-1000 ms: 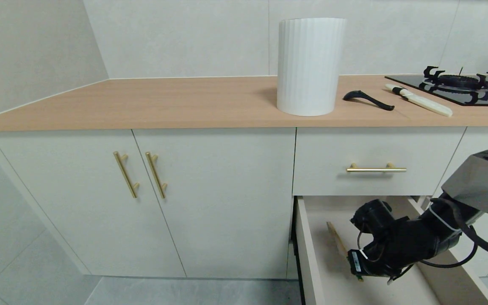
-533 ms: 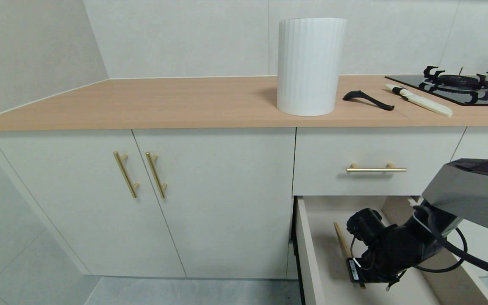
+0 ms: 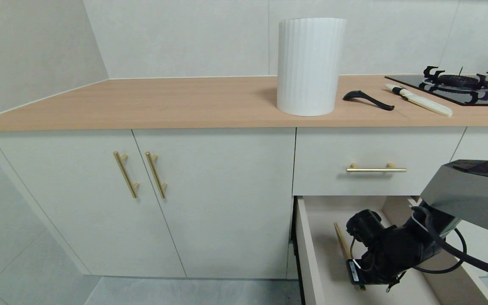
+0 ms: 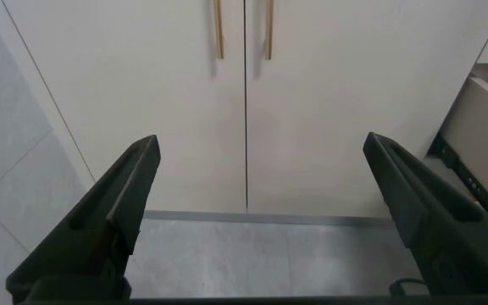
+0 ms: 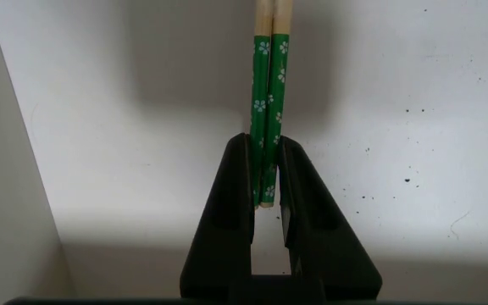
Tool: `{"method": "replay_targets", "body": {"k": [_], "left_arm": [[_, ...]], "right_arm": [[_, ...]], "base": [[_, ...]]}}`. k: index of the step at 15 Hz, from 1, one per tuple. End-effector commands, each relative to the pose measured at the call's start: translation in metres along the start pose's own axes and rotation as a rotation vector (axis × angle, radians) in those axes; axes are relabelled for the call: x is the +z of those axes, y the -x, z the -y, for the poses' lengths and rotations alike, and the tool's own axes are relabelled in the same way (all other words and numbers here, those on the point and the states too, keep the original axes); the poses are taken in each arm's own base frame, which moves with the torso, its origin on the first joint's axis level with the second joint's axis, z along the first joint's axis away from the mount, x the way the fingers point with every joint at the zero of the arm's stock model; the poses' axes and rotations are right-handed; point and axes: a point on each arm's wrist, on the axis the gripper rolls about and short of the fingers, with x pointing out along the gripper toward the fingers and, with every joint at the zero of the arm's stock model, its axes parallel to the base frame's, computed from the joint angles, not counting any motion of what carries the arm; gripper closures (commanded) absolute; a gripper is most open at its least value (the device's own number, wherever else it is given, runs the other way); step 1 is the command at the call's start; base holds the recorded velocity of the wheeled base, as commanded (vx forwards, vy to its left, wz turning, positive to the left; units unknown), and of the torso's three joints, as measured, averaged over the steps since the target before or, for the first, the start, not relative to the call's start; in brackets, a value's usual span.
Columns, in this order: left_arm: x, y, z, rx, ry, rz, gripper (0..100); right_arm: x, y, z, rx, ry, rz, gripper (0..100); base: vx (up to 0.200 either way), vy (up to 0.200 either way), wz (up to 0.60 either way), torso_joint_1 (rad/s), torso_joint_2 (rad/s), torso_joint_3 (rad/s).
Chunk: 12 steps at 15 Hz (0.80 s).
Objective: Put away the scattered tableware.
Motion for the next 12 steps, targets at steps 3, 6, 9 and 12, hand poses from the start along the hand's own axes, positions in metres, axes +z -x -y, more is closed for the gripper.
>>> {"method": "replay_targets", "body": {"k": [3, 6, 9, 12], "left_arm": [[0.0, 0.0, 0.0, 0.0, 0.0, 0.001, 0], [0.0, 0.0, 0.0, 0.0, 0.0, 0.0, 0], [0.0, 0.0, 0.0, 0.0, 0.0, 0.001, 0], [0.0, 0.0, 0.0, 0.0, 0.0, 0.001, 0]], "right_arm": [[0.0, 0.0, 0.0, 0.002, 0.0, 0.001, 0], [0.0, 0.0, 0.0, 0.002, 0.0, 0.001, 0], [-0.001, 0.002, 0.0, 0.002, 0.0, 0.001, 0], [0.005, 0.033, 0.002, 0.009, -0.008, 0.081, 0]], "base": [[0.0, 0.0, 0.0, 0.0, 0.0, 0.0], [0.0, 0.0, 0.0, 0.0, 0.0, 0.0], [0.0, 0.0, 0.0, 0.0, 0.0, 0.0], [0.0, 0.0, 0.0, 0.0, 0.0, 0.0]]}}
